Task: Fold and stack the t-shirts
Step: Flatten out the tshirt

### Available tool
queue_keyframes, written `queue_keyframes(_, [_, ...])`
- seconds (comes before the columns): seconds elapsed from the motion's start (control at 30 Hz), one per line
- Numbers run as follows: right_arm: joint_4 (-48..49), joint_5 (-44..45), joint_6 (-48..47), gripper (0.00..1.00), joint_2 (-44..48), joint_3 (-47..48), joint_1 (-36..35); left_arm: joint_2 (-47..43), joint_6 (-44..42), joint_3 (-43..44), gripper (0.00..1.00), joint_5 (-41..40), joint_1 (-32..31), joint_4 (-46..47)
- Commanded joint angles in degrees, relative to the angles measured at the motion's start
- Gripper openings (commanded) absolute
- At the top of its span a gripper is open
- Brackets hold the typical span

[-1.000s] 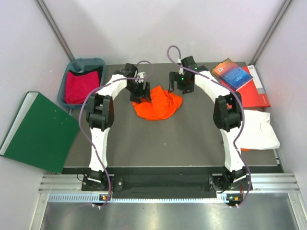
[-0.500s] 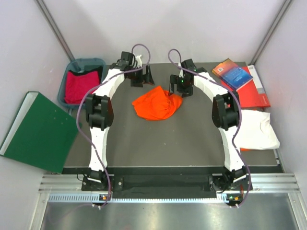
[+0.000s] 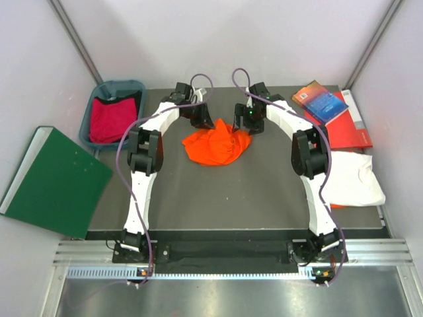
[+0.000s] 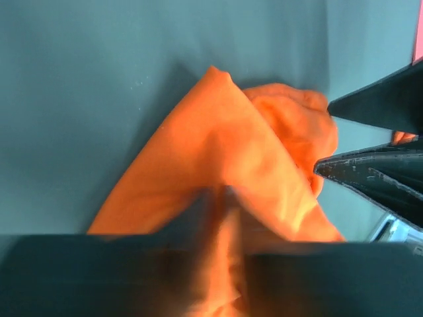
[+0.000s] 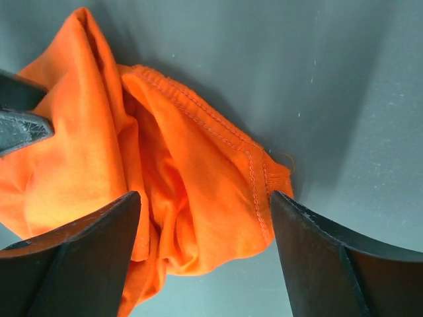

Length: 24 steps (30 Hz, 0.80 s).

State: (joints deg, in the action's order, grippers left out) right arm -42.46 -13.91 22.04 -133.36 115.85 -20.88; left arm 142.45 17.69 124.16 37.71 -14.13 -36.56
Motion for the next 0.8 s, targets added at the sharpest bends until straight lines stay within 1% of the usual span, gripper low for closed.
queue_keyframes(0.0, [1.94, -1.03, 0.9, 0.76, -1.2, 0.69, -0.39, -0.59, -0.12, 0.12, 0.0, 2.02, -0.46, 0.87])
queue_keyframes(0.07, [1.85, -1.29, 0.98, 0.74, -1.46, 0.78, -0.3, -1.3, -0.2, 0.21, 0.0, 1.4, -0.37, 0.87])
queue_keyframes(0.1, [1.76, -1.47, 0.98, 0.7, -1.73, 0.78, -0.38, -2.26, -0.2, 0.29, 0.0, 1.22, -0.37, 0.96])
queue_keyframes(0.17, [1.94, -1.91, 1.16, 0.64, -2.08, 0.69, -0.39, -3.49, -0.73, -0.06, 0.0, 0.17, -0.37, 0.7])
queue_keyframes(0.2, [1.85, -2.08, 1.16, 0.52, -2.51, 0.69, -0.39, -4.89, -1.08, -0.32, 0.0, -0.44, -0.37, 0.52])
queue_keyframes(0.27, [1.76, -2.35, 1.25, 0.33, -2.78, 0.6, -0.38, -6.48, -1.78, -1.72, 0.0, -2.72, -0.28, 0.43])
queue_keyframes(0.3, [1.85, -2.35, 1.42, 0.18, -3.04, 0.52, -0.47, -8.31, -2.05, -2.34, 0.0, -3.43, -0.28, 0.43])
queue_keyframes(0.4, [2.2, -1.65, 1.6, 0.0, -2.44, -0.1, -0.39, -12.27, -2.75, -5.5, 0.0, -7.56, -0.02, 1.22])
queue_keyframes(0.5, [3.08, 0.63, 1.69, 0.0, -0.59, -1.15, -0.39, -17.36, -2.14, -10.33, 0.0, -13.18, 0.59, 3.32])
queue_keyframes(0.57, [3.43, 3.8, 1.51, 0.0, 0.55, -1.33, -0.21, -20.1, -1.08, -13.67, 0.0, -16.08, 1.29, 5.35])
queue_keyframes(0.6, [3.43, 6.07, 1.42, 0.0, 1.95, -1.42, -0.04, -22.63, -0.56, -14.72, 0.0, -19.23, 1.65, 6.05])
queue_keyframes(0.67, [4.13, 8.19, 1.69, 0.0, 3.8, -1.94, 0.93, -25.11, 0.76, -17.71, 0.0, -22.49, 2.79, 8.34])
queue_keyframes(0.7, [4.4, 10.37, 2.21, 0.0, 6.07, -3.08, 1.46, -27.47, 1.37, -18.51, 0.0, -25.38, 3.14, 8.95])
queue_keyframes(0.77, [6.49, 12.32, 2.91, 0.0, 8.98, -5.01, 3.12, -29.42, 2.34, -20.53, 0.0, -28.3, 4.28, 10.45])
